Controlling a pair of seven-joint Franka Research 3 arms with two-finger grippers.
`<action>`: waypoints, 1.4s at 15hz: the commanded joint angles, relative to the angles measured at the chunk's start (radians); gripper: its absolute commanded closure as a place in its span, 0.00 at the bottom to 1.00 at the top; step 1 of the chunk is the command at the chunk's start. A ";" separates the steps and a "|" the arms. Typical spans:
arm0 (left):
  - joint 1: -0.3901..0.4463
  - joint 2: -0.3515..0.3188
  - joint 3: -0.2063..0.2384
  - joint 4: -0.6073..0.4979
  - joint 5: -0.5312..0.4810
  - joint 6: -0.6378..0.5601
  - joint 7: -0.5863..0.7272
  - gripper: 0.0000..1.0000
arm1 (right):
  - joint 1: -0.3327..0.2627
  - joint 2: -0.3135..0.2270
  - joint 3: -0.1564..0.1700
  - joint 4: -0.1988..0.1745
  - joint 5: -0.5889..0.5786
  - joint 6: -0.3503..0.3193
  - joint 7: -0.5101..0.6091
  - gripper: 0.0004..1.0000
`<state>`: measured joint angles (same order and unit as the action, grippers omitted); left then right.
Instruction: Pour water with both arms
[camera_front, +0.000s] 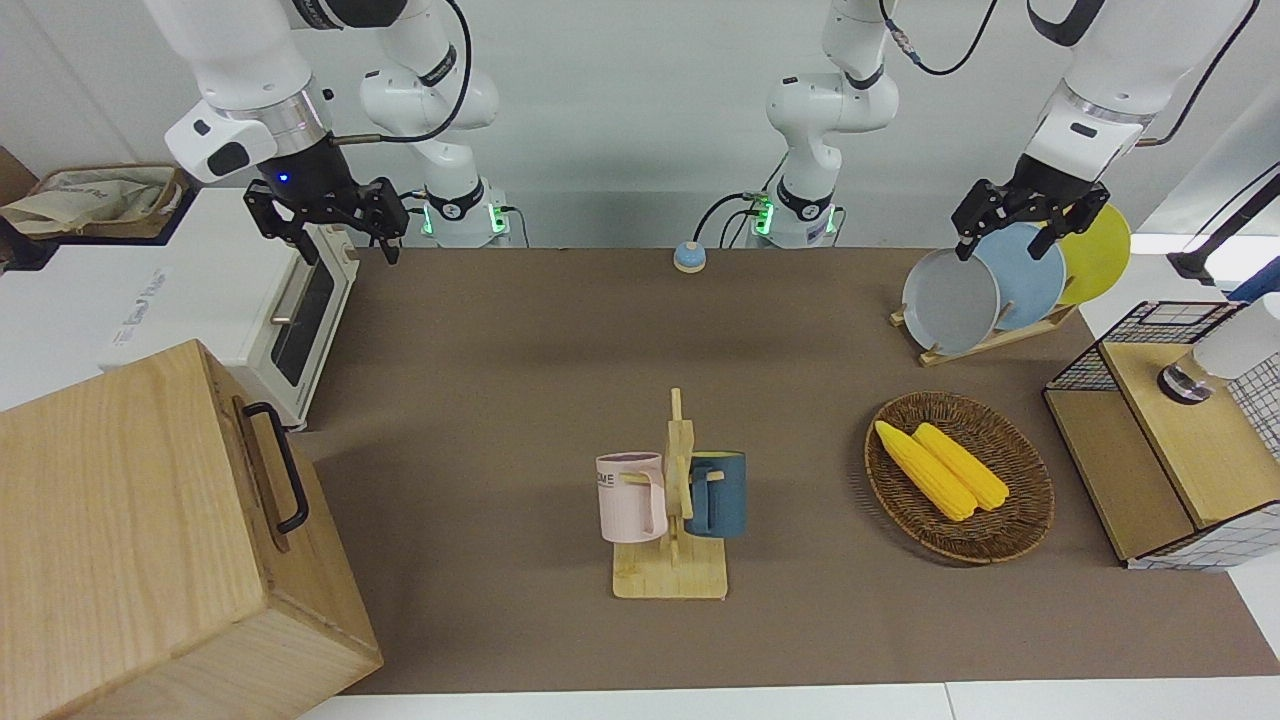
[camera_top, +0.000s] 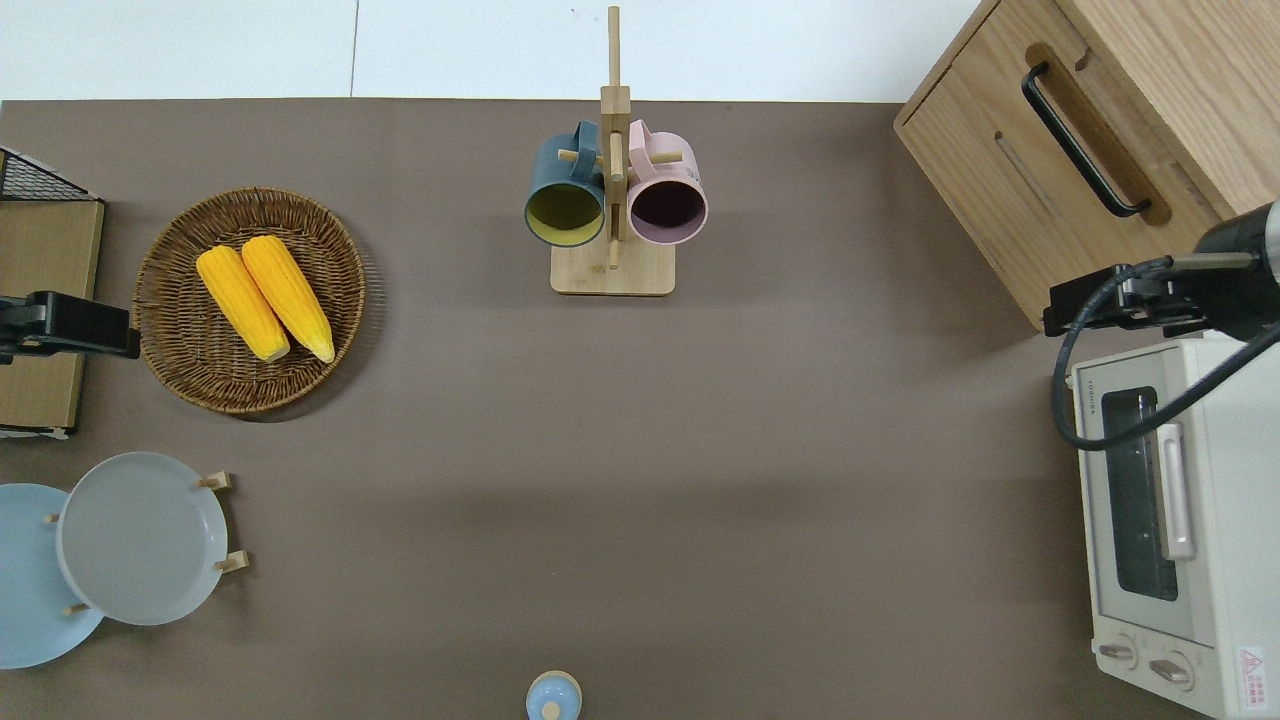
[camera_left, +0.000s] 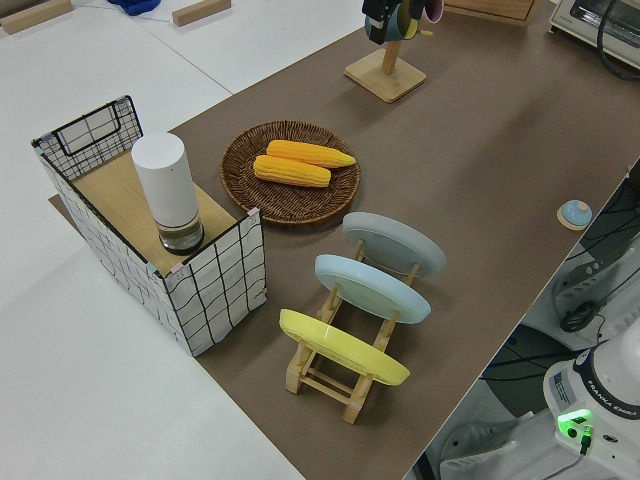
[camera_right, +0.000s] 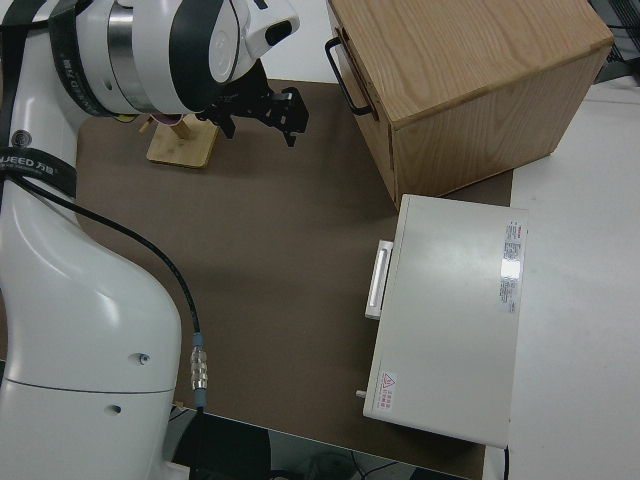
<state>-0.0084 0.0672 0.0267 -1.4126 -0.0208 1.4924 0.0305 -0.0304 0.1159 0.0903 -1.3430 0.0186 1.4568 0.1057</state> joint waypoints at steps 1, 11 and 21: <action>-0.011 0.002 -0.008 -0.008 0.004 -0.011 0.047 0.00 | -0.006 -0.022 0.017 -0.027 0.012 0.014 -0.026 0.01; 0.004 -0.001 0.013 -0.006 0.004 -0.011 0.048 0.00 | -0.008 -0.024 0.023 -0.044 0.082 0.034 -0.026 0.01; 0.283 0.040 0.025 0.003 0.005 0.011 0.446 0.00 | 0.147 0.039 0.040 -0.188 0.074 0.266 -0.015 0.01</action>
<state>0.1930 0.0876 0.0600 -1.4133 -0.0208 1.4941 0.3542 0.0779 0.1341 0.1345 -1.4958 0.0926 1.6531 0.0979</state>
